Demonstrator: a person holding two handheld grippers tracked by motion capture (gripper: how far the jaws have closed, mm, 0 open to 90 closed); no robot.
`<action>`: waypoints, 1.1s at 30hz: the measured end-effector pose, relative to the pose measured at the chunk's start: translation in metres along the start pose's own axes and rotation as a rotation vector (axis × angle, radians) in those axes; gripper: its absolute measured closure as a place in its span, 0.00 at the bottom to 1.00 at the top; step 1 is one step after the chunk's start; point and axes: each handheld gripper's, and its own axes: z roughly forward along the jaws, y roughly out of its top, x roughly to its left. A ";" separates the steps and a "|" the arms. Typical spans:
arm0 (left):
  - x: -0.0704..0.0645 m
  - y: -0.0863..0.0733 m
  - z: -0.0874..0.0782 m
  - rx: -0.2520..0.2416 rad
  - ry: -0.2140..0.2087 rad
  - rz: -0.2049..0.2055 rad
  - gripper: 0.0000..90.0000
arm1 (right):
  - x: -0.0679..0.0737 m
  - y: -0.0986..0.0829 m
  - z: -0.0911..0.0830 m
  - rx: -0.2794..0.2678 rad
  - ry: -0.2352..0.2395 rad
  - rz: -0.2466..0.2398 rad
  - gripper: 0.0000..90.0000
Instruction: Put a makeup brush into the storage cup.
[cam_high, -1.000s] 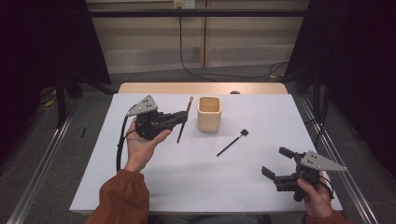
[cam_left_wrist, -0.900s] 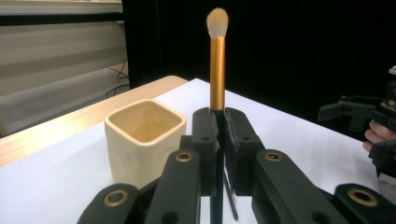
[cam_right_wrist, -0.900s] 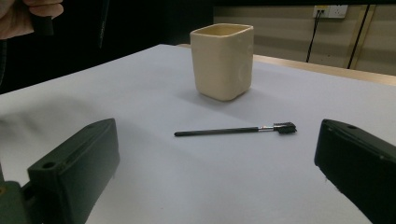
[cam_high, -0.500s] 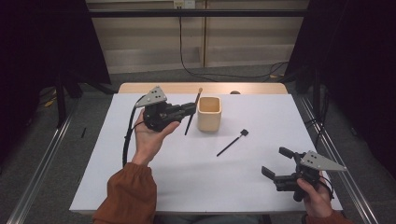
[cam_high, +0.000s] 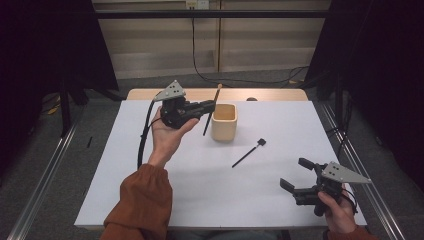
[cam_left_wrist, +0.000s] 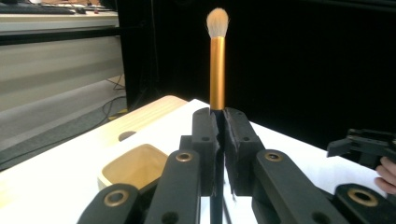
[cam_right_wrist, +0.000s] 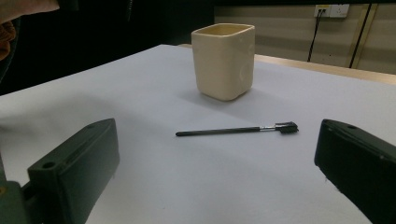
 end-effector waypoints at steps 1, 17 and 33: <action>0.001 0.001 0.001 -0.003 0.003 0.000 0.93 | 0.000 0.000 0.000 0.001 0.000 0.000 0.00; 0.016 0.011 0.024 -0.006 0.025 0.002 0.93 | 0.000 0.000 -0.001 0.002 0.005 0.000 0.00; 0.030 0.025 0.046 -0.006 0.070 0.020 0.93 | 0.000 -0.001 -0.001 0.004 0.003 0.000 0.00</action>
